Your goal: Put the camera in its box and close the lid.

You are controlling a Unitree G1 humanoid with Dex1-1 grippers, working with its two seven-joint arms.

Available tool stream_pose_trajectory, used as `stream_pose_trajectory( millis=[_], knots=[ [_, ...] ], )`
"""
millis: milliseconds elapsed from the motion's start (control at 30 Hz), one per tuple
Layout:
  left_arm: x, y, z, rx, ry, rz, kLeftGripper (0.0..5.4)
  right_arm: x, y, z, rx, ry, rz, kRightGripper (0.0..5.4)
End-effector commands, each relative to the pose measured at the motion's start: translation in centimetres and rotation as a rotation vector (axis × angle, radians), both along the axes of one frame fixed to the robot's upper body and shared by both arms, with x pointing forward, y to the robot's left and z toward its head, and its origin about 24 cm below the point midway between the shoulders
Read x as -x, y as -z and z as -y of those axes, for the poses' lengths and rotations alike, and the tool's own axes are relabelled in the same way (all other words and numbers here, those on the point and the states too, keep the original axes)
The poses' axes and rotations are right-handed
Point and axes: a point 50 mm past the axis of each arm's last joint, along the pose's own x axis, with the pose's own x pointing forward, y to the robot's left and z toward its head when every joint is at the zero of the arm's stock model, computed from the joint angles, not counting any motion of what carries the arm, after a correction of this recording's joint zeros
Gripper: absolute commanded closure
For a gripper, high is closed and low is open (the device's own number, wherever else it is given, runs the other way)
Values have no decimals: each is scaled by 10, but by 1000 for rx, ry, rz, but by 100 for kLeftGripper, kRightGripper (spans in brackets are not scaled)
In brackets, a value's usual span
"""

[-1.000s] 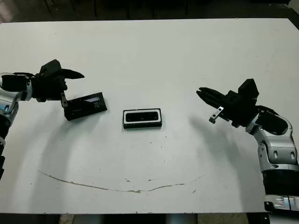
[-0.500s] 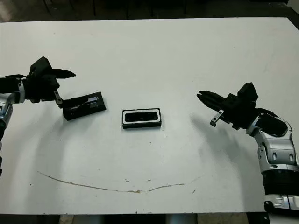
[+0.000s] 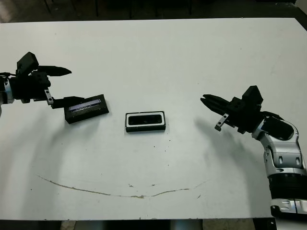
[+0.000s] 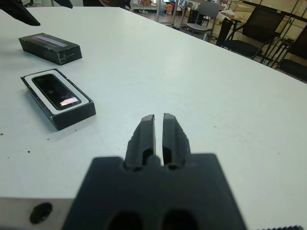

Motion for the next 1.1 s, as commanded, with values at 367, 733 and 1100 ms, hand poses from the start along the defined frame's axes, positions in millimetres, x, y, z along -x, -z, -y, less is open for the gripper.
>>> stream_pose_trajectory(
  millis=[367,733,1100],
  knots=[
    [9,32,9,-73,50,-39,2,3,3,3,30,3,-40,540],
    [8,46,16,-151,61,-79,2,2,4,3,38,0,-52,540],
    [8,53,12,-217,55,-123,2,2,6,3,28,-5,-44,540]
  ],
)
